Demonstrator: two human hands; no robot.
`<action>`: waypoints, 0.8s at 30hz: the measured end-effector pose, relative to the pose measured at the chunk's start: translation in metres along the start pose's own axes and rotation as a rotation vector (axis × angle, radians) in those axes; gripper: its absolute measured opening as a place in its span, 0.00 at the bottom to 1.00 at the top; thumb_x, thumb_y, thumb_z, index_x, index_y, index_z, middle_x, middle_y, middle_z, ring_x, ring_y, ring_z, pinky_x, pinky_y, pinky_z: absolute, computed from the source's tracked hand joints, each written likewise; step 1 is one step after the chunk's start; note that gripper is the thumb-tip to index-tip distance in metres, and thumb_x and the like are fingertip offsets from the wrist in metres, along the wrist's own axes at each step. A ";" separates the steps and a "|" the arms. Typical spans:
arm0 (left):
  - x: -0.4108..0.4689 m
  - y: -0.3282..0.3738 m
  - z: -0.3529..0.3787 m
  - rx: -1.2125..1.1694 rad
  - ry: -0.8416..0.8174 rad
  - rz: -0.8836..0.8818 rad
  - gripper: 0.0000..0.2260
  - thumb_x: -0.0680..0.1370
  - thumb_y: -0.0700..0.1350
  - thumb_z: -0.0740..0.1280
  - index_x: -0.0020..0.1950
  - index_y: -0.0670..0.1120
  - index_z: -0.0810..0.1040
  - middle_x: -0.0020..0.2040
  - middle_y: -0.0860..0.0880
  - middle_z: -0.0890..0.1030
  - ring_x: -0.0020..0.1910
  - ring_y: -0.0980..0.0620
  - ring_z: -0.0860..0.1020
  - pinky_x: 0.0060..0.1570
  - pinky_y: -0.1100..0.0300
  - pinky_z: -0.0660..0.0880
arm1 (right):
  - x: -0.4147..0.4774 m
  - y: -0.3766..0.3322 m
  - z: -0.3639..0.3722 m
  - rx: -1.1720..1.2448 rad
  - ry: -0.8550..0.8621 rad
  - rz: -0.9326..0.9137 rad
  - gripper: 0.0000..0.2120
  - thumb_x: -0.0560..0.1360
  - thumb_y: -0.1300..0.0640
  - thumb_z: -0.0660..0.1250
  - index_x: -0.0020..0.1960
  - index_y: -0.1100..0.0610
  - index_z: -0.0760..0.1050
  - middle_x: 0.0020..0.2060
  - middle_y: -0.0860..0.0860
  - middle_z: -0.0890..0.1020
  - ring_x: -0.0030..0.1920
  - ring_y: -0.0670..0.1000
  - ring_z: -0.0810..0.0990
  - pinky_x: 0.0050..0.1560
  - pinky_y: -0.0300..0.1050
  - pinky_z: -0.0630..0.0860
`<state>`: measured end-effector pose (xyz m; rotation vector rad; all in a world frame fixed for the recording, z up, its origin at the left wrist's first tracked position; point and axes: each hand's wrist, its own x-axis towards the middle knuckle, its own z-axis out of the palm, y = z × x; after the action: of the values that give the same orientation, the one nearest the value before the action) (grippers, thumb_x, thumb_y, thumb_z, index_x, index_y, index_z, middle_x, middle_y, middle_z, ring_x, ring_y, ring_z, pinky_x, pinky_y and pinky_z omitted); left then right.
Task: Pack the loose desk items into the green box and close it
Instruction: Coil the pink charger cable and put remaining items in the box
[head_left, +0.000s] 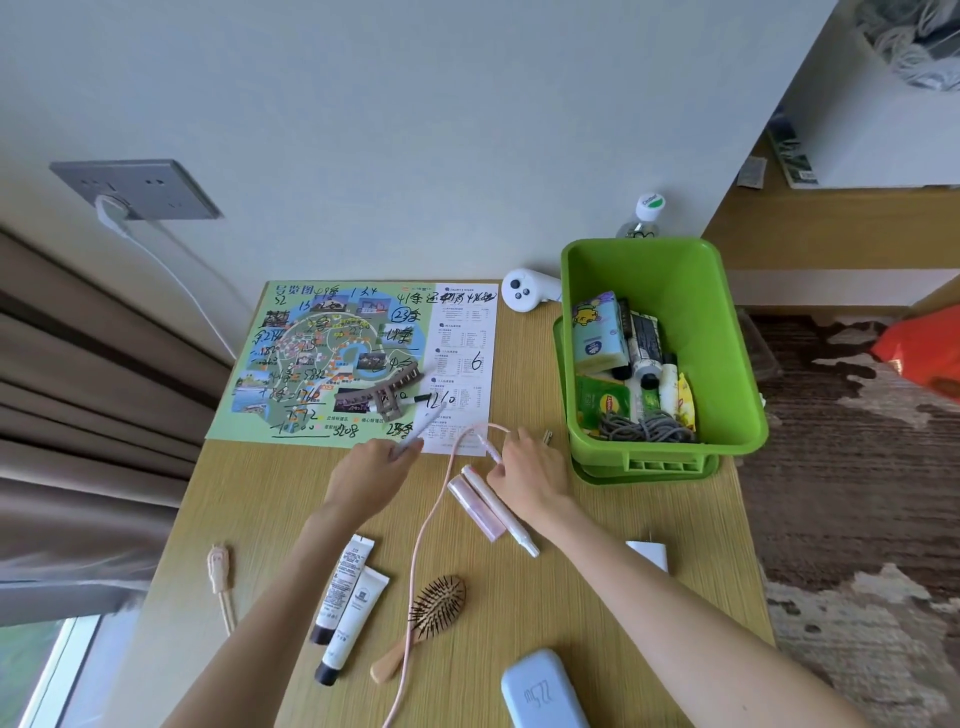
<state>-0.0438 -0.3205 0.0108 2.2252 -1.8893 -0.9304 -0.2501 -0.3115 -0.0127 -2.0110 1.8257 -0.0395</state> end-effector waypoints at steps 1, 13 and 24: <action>-0.001 -0.001 0.000 -0.112 -0.017 -0.026 0.22 0.81 0.56 0.59 0.31 0.45 0.69 0.26 0.51 0.70 0.22 0.52 0.68 0.26 0.58 0.71 | -0.002 0.000 0.000 0.021 0.018 -0.009 0.09 0.77 0.56 0.59 0.53 0.60 0.73 0.48 0.54 0.76 0.45 0.55 0.80 0.40 0.46 0.73; -0.022 0.010 0.020 -0.525 -0.049 -0.166 0.14 0.82 0.45 0.62 0.40 0.43 0.79 0.28 0.52 0.70 0.24 0.56 0.64 0.23 0.63 0.65 | -0.031 0.001 0.025 0.073 -0.066 -0.022 0.22 0.83 0.50 0.55 0.70 0.63 0.62 0.38 0.52 0.79 0.33 0.50 0.74 0.28 0.40 0.67; -0.034 0.047 0.063 -0.009 -0.054 -0.232 0.19 0.77 0.59 0.65 0.41 0.42 0.76 0.32 0.50 0.74 0.30 0.50 0.74 0.26 0.62 0.66 | -0.042 0.015 0.003 0.183 -0.058 0.076 0.08 0.74 0.57 0.62 0.49 0.61 0.71 0.35 0.53 0.76 0.29 0.52 0.74 0.23 0.43 0.62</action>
<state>-0.1175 -0.2804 -0.0073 2.4771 -1.6671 -1.0375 -0.2692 -0.2711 -0.0100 -1.7984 1.7918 -0.1211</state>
